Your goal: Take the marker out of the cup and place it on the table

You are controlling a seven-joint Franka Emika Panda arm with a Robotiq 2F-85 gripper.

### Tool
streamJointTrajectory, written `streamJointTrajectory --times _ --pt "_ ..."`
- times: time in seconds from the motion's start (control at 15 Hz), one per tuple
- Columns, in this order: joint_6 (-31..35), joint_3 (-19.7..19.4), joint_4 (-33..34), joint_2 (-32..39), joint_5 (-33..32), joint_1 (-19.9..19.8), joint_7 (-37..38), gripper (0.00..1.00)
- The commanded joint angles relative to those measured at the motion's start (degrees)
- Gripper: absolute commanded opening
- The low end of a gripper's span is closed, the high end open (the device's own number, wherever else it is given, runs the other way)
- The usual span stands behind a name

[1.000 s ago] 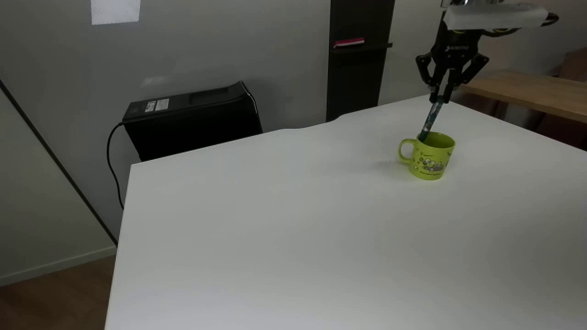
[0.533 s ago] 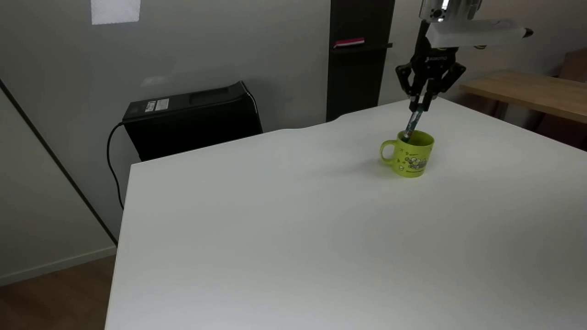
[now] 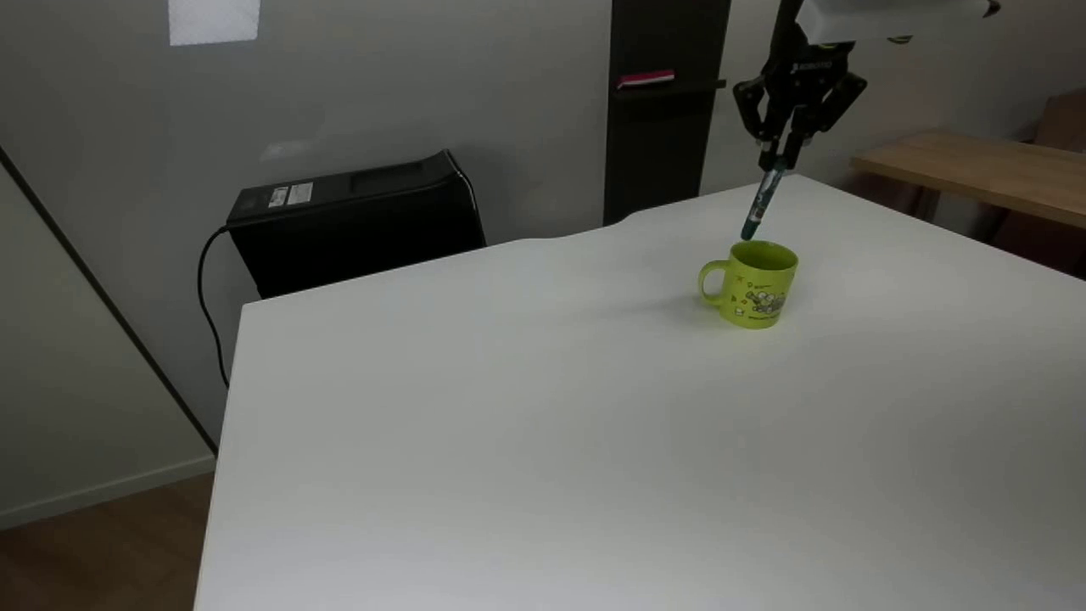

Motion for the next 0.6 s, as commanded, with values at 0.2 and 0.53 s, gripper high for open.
streamJointTrajectory --times 0.2,0.53 --pt "3.7 1.1 -2.5 -2.0 -1.5 0.6 -0.9 0.06" --pt "22.1 0.8 -10.5 0.2 -5.3 4.7 0.4 0.06"
